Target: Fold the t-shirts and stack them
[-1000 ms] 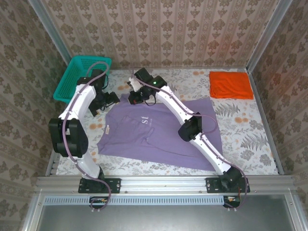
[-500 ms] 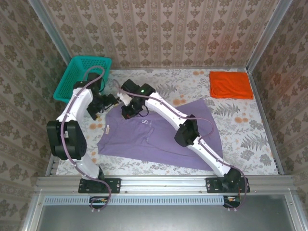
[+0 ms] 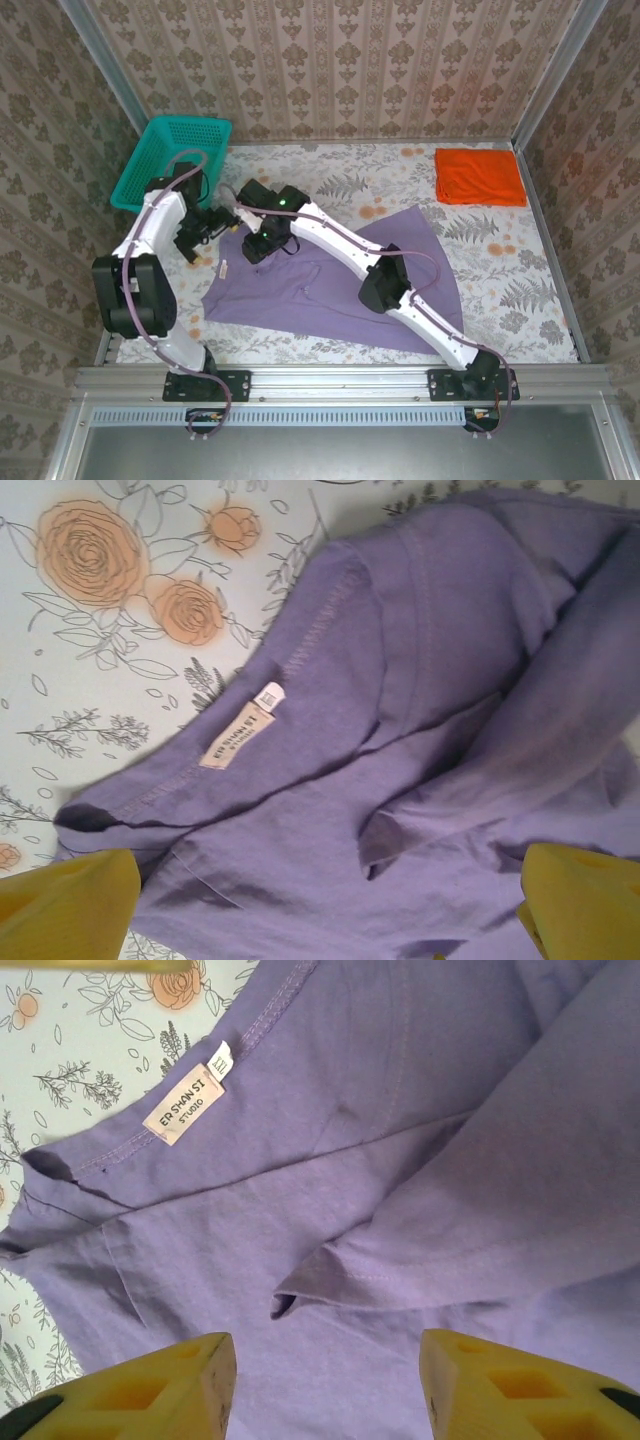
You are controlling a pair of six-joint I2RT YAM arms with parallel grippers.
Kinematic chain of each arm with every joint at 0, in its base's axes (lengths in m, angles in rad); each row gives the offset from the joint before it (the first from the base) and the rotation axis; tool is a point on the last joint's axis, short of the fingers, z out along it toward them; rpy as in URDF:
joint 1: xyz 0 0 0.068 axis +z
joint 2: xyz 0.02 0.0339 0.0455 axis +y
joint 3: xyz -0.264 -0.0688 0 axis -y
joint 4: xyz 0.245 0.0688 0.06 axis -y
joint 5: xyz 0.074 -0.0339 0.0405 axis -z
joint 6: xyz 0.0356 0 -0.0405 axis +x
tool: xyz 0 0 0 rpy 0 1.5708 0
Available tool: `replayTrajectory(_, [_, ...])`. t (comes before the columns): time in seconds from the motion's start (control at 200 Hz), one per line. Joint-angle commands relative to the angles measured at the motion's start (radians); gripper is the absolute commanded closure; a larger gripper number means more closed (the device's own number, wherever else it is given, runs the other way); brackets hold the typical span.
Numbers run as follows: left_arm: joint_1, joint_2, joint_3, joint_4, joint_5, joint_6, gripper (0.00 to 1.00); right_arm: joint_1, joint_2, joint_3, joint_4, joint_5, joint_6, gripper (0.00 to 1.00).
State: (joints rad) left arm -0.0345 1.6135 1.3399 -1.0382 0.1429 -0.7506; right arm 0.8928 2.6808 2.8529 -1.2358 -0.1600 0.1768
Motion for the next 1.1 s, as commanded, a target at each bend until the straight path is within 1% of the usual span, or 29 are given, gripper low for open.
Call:
replayTrajectory(0.0, [-0.005,-0.029,0.021,0.049,0.009,-0.018,0.00,-0.014,-0.126,0.003,-0.086,0.061,0.042,0.46])
replayTrajectory(0.09, [-0.035,-0.027,0.032,0.060,0.003,0.005,0.00,-0.055,-0.182,0.008,-0.113,0.119,0.066,0.44])
replayTrajectory(0.14, [-0.057,-0.021,0.040,0.064,-0.003,0.022,0.00,-0.087,-0.206,0.007,-0.138,0.129,0.086,0.43])
replayTrajectory(0.225, [-0.097,0.003,0.057,0.065,-0.014,0.052,0.02,-0.164,-0.248,0.013,-0.201,0.145,0.124,0.43])
replayTrajectory(0.31, [-0.135,0.033,0.082,0.058,-0.022,0.085,0.04,-0.218,-0.277,0.032,-0.271,0.213,0.127,0.41])
replayTrajectory(0.365, [-0.162,0.058,0.105,0.050,-0.035,0.109,0.05,-0.264,-0.285,0.056,-0.324,0.227,0.142,0.40])
replayTrajectory(0.445, [-0.206,0.103,0.152,0.024,-0.056,0.148,0.08,-0.328,-0.261,0.148,-0.425,0.250,0.170,0.40])
replayTrajectory(0.47, [-0.221,0.120,0.171,0.013,-0.067,0.162,0.08,-0.345,-0.235,0.218,-0.473,0.263,0.174,0.40])
replayTrajectory(0.495, [-0.237,0.137,0.190,0.001,-0.075,0.174,0.09,-0.363,-0.192,0.323,-0.524,0.270,0.179,0.39])
replayTrajectory(0.54, [-0.265,0.173,0.228,-0.023,-0.090,0.195,0.10,-0.399,-0.218,0.264,-0.527,0.276,0.198,0.39])
replayTrajectory(0.57, [-0.286,0.195,0.254,-0.043,-0.101,0.207,0.11,-0.422,-0.198,0.321,-0.559,0.280,0.206,0.39])
replayTrajectory(0.6, [-0.304,0.221,0.282,-0.059,-0.111,0.219,0.11,-0.444,-0.205,0.307,-0.560,0.277,0.213,0.40])
replayTrajectory(0.64, [-0.325,0.254,0.318,-0.079,-0.122,0.235,0.13,-0.469,-0.199,0.328,-0.565,0.285,0.217,0.40])
replayTrajectory(0.72, [-0.358,0.318,0.398,-0.126,-0.154,0.260,0.14,-0.528,-0.197,0.331,-0.562,0.285,0.252,0.39])
replayTrajectory(0.83, [-0.374,0.403,0.498,-0.177,-0.161,0.265,0.14,-0.606,-0.169,0.332,-0.564,0.231,0.263,0.40])
replayTrajectory(0.96, [-0.381,0.423,0.532,-0.171,-0.137,0.245,0.15,-0.638,-0.187,0.332,-0.558,0.229,0.250,0.39])
replayTrajectory(1.095, [-0.385,0.434,0.555,-0.169,-0.115,0.237,0.15,-0.670,-0.216,0.331,-0.564,0.193,0.214,0.36])
